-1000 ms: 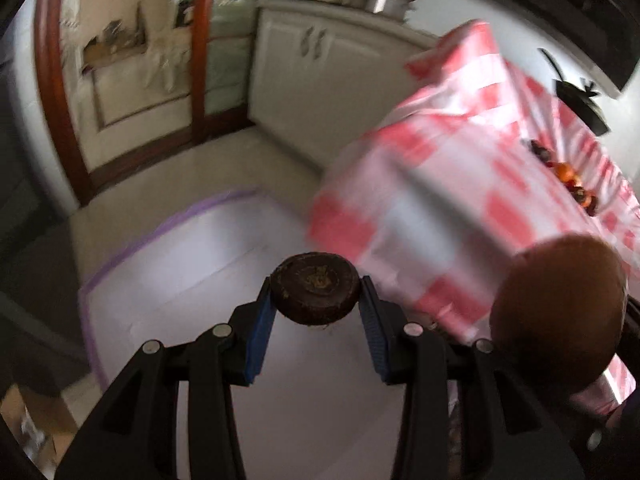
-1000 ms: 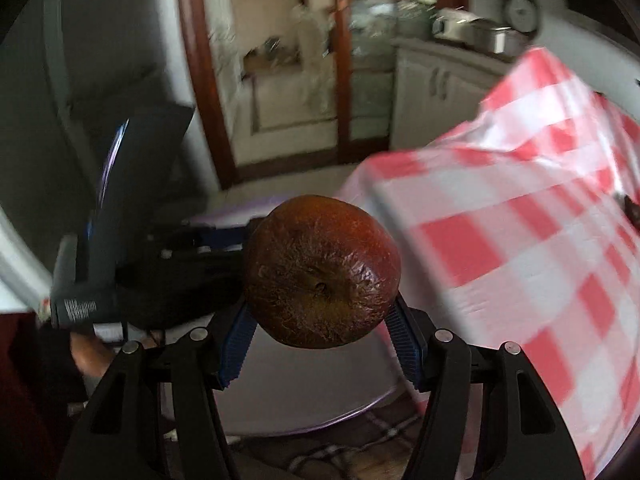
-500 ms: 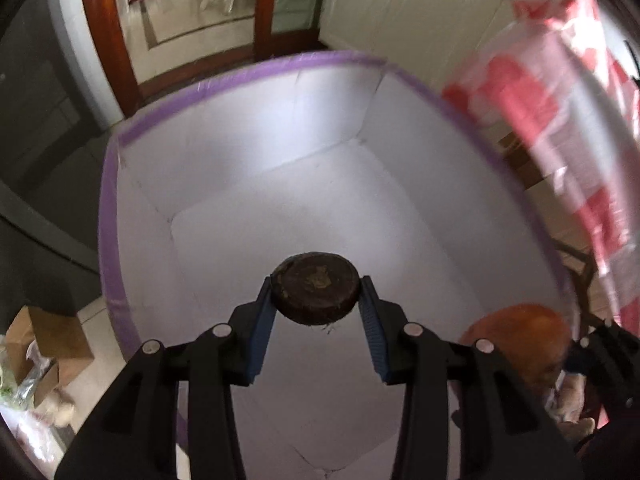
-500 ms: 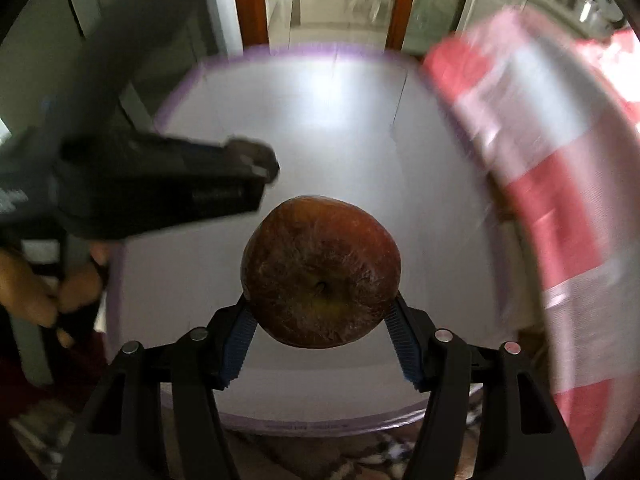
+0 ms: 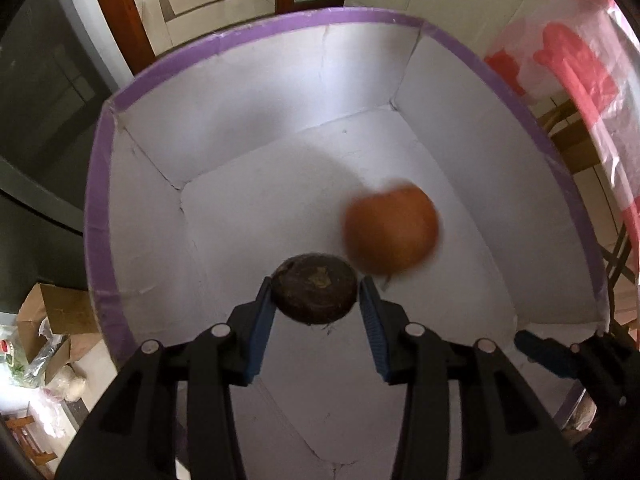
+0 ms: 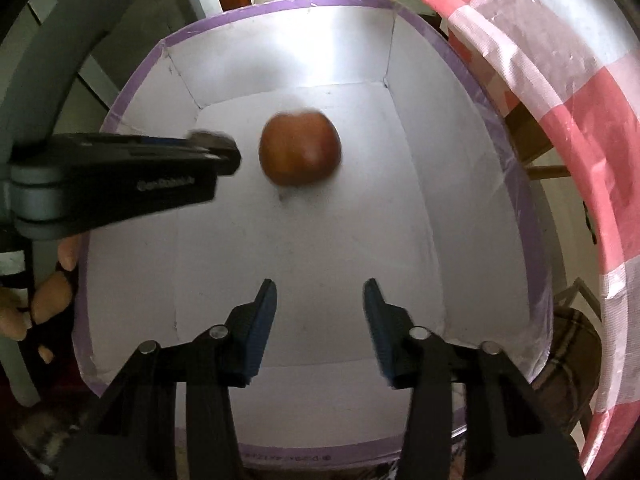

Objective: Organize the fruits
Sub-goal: 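Open the right tool to drop the apple while the left tool drops the brown fruit into the box, then move both open tools back over the fruits on the table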

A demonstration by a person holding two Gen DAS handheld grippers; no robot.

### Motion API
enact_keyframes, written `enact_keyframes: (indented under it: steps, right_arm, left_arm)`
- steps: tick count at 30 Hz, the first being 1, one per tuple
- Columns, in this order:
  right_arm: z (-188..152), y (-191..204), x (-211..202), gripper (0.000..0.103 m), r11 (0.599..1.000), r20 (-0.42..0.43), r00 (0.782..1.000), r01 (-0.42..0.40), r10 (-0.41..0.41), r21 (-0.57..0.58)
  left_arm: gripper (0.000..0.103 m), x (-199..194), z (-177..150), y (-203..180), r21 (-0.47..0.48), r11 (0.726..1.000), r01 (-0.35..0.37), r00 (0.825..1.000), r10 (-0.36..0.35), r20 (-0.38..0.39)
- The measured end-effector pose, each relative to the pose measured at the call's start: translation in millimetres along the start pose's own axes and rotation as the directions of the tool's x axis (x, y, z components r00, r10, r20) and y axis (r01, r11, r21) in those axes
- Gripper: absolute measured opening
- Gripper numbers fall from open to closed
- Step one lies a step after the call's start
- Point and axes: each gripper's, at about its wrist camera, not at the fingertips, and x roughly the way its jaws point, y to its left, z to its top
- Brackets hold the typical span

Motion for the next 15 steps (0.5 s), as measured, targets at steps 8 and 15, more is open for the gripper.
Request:
enact_keyframes:
  steps: [8,15]
  right_arm:
    - [-10,-15,-18,0.069,0.999,0.028,0.999,-0.03,0.029,0.04]
    - [-16,-17,-51,0.073,0.999,0.122,0.992,-0.025,0.021,0.033]
  left_arm:
    - [0.079,-3,4,-7,0.014,0.998,0.069,0.997,-0.069,0.016]
    - [0.089,-37,7,0,-0.063,0.981,0.183,0.977,-0.174,0.126]
